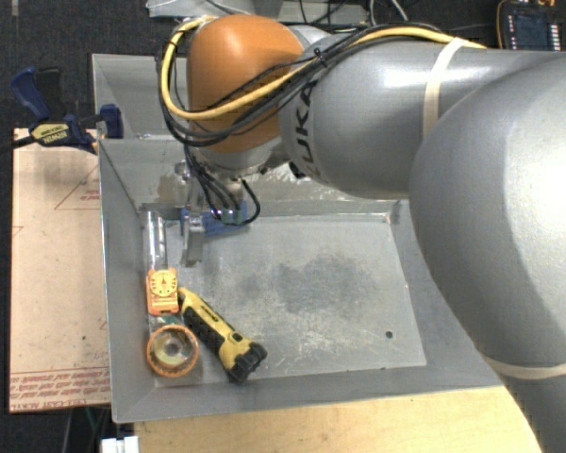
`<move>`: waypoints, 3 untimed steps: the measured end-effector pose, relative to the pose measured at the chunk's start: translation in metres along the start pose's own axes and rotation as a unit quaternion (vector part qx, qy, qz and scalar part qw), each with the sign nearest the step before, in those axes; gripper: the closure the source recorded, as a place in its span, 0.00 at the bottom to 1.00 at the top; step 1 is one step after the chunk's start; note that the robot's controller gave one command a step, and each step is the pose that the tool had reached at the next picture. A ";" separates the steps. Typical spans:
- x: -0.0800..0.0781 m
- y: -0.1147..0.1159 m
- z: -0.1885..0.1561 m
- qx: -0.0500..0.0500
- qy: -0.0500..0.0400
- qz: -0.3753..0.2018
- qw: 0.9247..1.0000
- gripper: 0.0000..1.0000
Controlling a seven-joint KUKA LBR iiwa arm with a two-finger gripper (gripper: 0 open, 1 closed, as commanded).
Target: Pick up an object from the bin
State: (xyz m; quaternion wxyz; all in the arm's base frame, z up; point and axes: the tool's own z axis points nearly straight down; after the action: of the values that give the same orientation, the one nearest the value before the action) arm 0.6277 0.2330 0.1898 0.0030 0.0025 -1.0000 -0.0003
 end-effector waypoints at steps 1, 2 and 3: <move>-0.002 -0.001 -0.006 -0.001 -0.004 0.002 1.000 0.00; 0.001 0.012 0.083 0.000 -0.004 -0.356 0.935 0.00; 0.094 -0.028 0.079 -0.002 -0.009 -0.185 0.983 0.00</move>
Offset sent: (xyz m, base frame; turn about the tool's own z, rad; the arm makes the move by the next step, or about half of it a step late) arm -0.0027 0.0173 -0.1198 -1.0173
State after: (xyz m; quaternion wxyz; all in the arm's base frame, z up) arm 0.5337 0.2046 0.1112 -0.0059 0.1879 -0.9822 -0.0024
